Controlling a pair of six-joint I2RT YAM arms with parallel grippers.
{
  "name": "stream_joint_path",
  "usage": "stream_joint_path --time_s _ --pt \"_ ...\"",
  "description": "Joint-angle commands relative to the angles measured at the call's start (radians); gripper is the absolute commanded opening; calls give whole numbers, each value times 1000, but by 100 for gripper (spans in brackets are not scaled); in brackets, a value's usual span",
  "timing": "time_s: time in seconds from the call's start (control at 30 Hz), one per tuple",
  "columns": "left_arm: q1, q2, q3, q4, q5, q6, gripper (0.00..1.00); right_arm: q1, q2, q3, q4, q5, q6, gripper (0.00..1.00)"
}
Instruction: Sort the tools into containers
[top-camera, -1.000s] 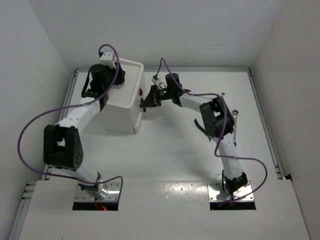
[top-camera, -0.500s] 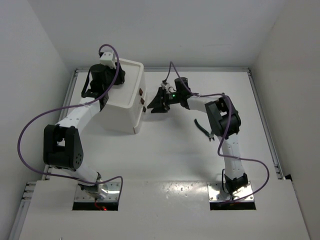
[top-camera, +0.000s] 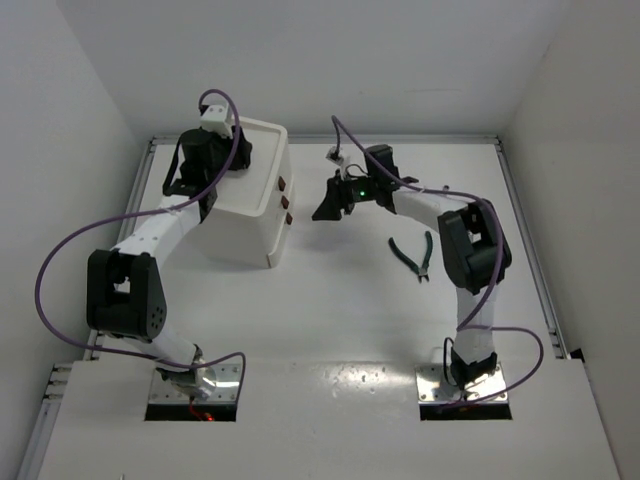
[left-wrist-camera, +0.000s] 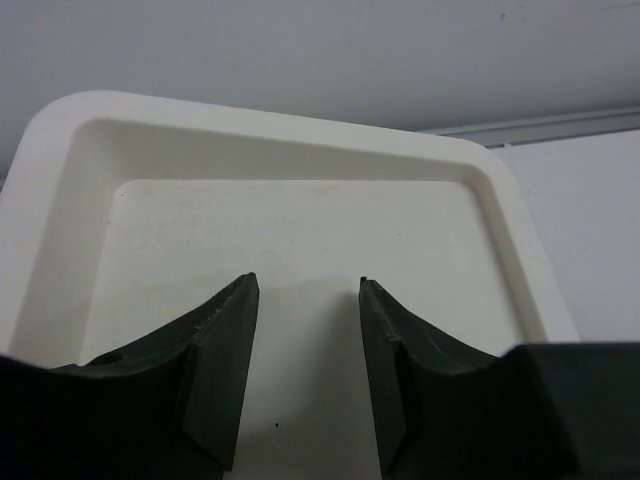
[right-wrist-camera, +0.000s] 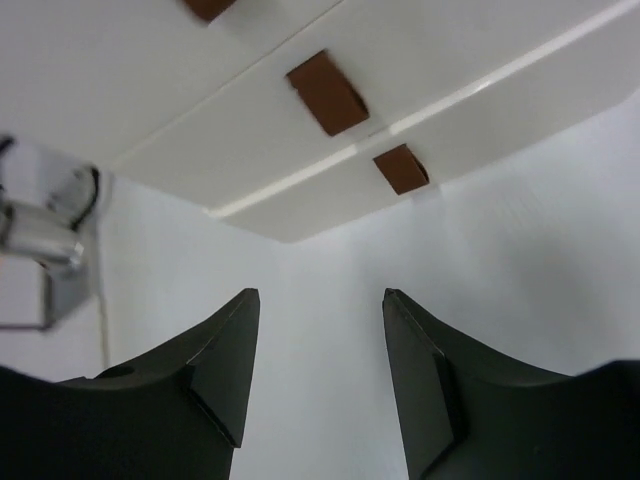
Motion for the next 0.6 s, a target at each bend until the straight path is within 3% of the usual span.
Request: stream_joint_path --time_s 0.0,0.23,0.57 --pt "-2 159 -192 -712 31 -34 53 -5 -47 -77 78 -36 -383 53" --pt "-2 159 -192 -712 52 -34 62 71 10 -131 279 29 -448 55" --pt "-2 180 -192 -712 62 -34 62 131 166 67 243 77 -522 55"
